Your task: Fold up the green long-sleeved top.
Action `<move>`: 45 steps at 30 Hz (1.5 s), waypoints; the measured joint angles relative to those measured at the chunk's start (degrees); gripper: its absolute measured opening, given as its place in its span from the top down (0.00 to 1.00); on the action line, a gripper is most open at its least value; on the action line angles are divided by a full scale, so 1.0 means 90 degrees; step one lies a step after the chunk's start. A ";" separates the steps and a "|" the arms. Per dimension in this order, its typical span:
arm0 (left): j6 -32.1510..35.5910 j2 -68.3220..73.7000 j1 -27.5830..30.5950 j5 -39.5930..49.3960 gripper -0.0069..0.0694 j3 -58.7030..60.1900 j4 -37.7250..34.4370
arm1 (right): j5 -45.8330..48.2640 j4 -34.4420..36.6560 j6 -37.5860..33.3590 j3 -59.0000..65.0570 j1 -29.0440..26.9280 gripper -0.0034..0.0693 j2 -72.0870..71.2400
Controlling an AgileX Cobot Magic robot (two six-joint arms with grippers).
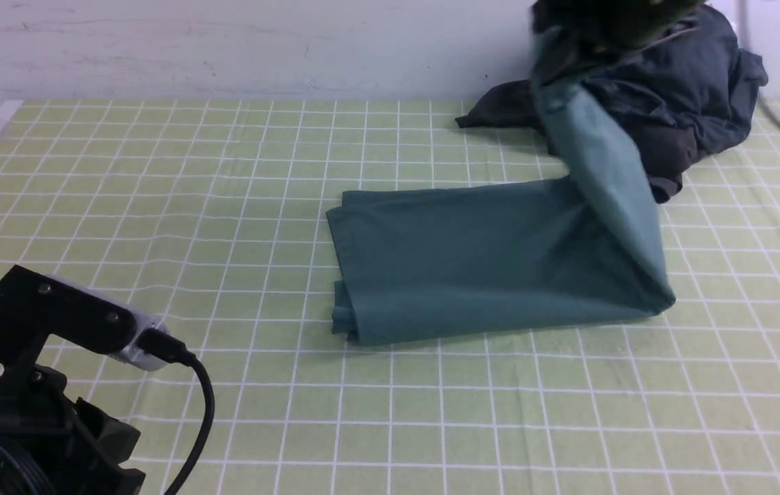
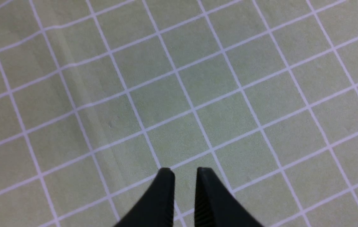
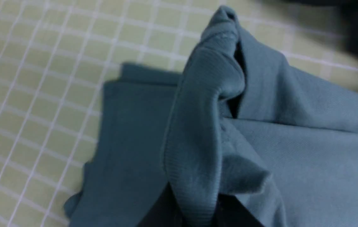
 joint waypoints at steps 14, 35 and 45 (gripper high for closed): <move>0.0000 0.0000 0.0000 -0.0012 0.79 0.0000 0.0000 | -0.1039 0.0331 -0.0650 -0.0015 0.1479 0.58 0.1712; 0.0000 0.0000 0.0000 -0.0138 0.79 0.0020 -0.0008 | -0.0079 0.1086 -0.1172 -0.0878 0.1450 0.95 0.2722; 0.0000 -0.0034 0.0000 0.0067 0.79 0.0065 -0.0260 | -0.0141 0.0682 -0.1367 -0.0354 0.1244 0.97 0.1347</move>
